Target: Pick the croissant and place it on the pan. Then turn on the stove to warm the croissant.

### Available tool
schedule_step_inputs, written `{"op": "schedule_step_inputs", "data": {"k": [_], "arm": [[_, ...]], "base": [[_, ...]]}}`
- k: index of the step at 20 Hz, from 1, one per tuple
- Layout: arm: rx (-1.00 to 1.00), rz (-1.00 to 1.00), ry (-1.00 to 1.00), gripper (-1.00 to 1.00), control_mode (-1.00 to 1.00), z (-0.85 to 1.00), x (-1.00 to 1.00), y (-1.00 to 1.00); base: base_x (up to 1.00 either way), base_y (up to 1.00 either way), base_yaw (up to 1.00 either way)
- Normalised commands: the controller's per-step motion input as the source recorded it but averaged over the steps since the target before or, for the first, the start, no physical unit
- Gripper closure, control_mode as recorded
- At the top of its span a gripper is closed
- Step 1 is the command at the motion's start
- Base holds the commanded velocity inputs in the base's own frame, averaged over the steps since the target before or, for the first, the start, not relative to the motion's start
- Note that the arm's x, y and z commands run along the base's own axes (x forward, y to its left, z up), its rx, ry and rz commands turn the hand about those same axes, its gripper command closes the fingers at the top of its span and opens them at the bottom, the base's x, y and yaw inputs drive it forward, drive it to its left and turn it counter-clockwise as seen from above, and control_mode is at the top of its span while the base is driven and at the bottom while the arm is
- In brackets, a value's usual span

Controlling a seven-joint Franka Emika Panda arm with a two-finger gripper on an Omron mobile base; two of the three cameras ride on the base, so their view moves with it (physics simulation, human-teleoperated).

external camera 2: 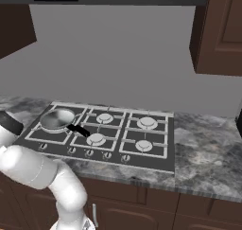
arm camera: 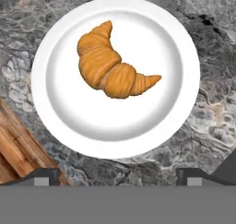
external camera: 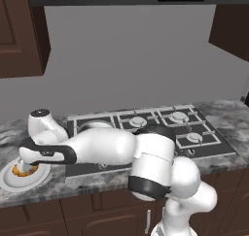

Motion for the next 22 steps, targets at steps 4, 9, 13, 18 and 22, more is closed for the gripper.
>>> {"op": "schedule_step_inputs", "data": {"k": [4, 9, 13, 18, 22], "arm": [[0.00, 0.00, 0.00, -1.00, -1.00, -0.08, 0.38, 0.46], [0.00, 0.00, 0.00, -1.00, -1.00, -0.25, 0.30, 0.42], [0.00, 0.00, 0.00, -1.00, -1.00, -0.36, 0.24, 0.31], [0.00, 0.01, -0.01, -1.00, -1.00, -0.45, 0.32, 0.24], [0.00, 0.05, -0.01, -1.00, -1.00, -0.53, 0.24, 0.21]], "base": [[0.00, 0.00, 0.00], [0.00, 0.00, 0.00], [0.00, 0.00, 0.00], [0.00, 0.00, 0.00], [0.00, 0.00, 0.00]]}}
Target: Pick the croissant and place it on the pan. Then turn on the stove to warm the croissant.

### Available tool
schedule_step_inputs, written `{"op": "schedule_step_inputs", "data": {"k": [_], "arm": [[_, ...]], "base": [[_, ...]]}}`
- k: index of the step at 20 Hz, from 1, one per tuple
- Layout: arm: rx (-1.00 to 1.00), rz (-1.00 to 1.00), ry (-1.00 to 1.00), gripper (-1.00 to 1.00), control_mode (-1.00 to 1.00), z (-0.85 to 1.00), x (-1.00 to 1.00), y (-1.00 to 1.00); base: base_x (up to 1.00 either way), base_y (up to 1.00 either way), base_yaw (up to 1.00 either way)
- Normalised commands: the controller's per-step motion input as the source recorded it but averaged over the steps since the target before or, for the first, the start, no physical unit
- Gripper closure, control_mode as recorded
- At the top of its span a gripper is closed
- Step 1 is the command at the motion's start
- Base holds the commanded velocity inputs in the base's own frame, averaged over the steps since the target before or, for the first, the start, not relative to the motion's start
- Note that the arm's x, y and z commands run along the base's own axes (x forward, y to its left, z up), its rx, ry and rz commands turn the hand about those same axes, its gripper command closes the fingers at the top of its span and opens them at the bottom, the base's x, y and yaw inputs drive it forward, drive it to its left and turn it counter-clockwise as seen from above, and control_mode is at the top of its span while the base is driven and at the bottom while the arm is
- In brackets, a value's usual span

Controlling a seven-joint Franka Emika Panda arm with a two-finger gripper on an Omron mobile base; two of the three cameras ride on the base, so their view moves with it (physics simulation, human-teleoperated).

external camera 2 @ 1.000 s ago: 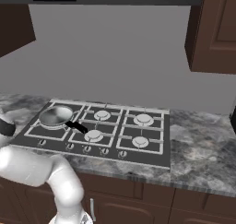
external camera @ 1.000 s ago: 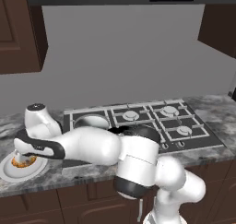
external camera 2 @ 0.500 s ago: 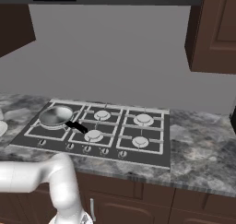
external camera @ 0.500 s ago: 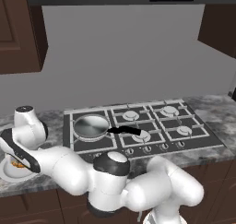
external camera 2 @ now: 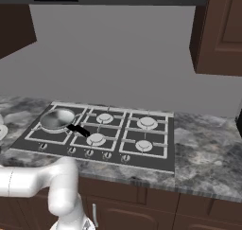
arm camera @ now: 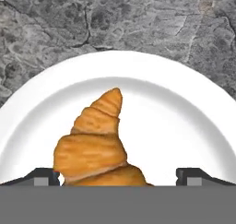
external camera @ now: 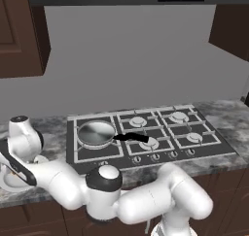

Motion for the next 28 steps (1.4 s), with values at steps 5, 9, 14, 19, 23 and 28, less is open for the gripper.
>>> {"op": "schedule_step_inputs", "data": {"k": [5, 9, 14, 19, 23, 28], "arm": [[0.00, 0.11, -0.04, -1.00, -1.00, -0.71, -0.02, 0.12], [0.00, 0.07, -0.10, 1.00, -1.00, -0.38, -0.19, 0.02], [0.06, -0.12, -0.26, 1.00, -1.00, 0.30, -0.38, -0.43], [0.12, -0.23, -0.17, 1.00, -1.00, 0.64, -0.16, -0.49], [0.13, -0.20, -0.14, 1.00, -1.00, 0.60, -0.09, -0.49], [0.12, -0.15, -0.10, 1.00, -1.00, 0.74, -0.03, -0.59]], "base": [[0.00, 0.00, 0.00], [0.00, 0.00, 0.00], [0.00, 0.00, 0.00], [0.00, 0.00, 0.00], [0.00, 0.00, 0.00], [0.00, 0.00, 0.00]]}}
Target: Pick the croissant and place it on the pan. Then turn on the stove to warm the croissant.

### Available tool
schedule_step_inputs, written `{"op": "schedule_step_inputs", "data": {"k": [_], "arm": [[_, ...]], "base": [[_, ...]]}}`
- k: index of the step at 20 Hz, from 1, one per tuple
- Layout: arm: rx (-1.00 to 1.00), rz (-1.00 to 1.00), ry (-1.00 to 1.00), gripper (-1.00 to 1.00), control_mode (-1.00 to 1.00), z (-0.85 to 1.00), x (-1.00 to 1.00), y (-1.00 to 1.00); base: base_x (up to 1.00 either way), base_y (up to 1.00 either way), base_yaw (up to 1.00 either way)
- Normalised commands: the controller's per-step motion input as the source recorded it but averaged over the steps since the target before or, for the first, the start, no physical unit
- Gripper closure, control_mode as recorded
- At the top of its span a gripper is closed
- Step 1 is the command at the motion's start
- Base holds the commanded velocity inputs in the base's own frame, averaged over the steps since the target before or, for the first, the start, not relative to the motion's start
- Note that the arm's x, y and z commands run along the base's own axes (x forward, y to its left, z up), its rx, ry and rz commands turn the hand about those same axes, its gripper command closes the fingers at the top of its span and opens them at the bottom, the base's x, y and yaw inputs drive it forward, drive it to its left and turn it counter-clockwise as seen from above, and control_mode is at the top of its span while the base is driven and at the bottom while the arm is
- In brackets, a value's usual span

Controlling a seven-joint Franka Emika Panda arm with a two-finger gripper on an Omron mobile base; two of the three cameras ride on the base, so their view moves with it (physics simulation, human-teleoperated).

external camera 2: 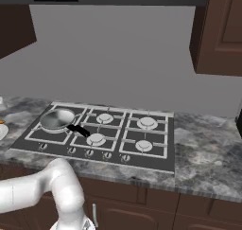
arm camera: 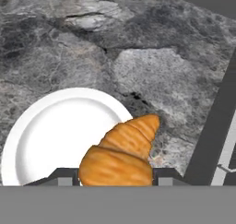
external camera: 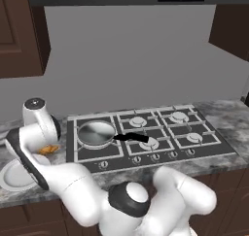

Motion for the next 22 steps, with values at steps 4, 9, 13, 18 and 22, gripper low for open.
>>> {"op": "schedule_step_inputs", "data": {"k": [4, 9, 13, 18, 22], "arm": [[0.19, -0.10, -0.06, 1.00, -1.00, 0.69, -0.20, -0.60], [0.17, -0.10, 0.00, 1.00, -1.00, 0.65, -0.16, -0.64], [0.04, -0.14, 0.00, 1.00, -1.00, 0.48, -0.01, -0.82], [0.00, -0.19, 0.01, 1.00, -1.00, 0.17, 0.00, -0.95], [0.00, -0.19, 0.09, 1.00, -1.00, 0.00, 0.02, -0.95]], "base": [[0.00, 0.00, 0.00], [0.00, 0.00, 0.00], [0.00, 0.00, 0.00], [0.00, 0.00, 0.00], [0.00, 0.00, 0.00]]}}
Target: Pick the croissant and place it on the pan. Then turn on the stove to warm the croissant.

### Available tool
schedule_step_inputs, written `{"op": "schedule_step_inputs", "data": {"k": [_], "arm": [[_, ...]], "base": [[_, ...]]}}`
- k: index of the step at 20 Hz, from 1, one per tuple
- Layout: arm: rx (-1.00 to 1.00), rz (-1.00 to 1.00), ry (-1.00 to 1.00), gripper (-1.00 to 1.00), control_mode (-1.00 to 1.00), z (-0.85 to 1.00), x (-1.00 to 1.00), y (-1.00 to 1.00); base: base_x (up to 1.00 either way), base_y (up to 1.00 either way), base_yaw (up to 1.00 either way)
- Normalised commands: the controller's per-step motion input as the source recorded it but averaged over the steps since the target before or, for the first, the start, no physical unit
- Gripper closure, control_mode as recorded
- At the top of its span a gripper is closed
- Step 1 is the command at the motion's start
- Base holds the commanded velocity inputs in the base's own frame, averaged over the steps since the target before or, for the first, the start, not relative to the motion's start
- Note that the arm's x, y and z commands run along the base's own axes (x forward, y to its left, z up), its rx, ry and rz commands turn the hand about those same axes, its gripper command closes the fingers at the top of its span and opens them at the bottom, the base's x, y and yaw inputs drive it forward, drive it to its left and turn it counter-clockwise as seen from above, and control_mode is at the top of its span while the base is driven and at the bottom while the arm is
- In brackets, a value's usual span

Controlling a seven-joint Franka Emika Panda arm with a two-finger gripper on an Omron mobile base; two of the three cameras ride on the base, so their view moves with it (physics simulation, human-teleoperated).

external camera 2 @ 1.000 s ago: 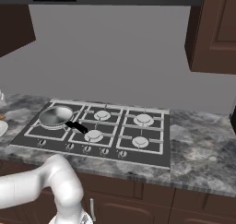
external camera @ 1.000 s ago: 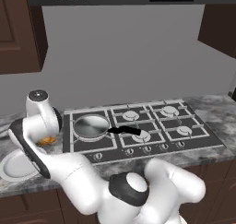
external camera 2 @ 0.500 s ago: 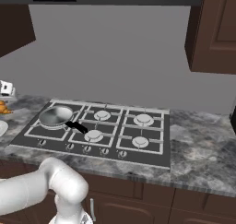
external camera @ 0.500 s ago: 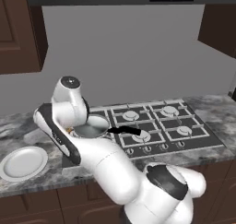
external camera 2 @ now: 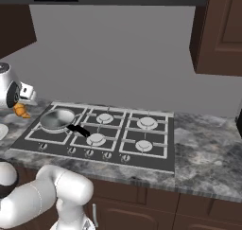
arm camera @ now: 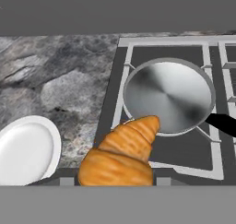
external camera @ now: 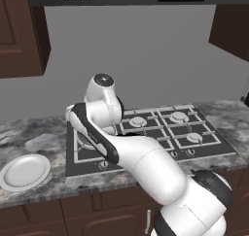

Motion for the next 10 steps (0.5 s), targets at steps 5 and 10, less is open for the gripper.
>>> {"op": "schedule_step_inputs", "data": {"k": [5, 10], "arm": [[0.00, -0.11, 0.18, 1.00, -1.00, 0.00, 0.04, -0.81], [0.00, -0.05, 0.19, 1.00, -1.00, -0.01, 0.15, -0.58]], "base": [[0.00, 0.00, 0.00], [0.00, 0.00, 0.00]]}}
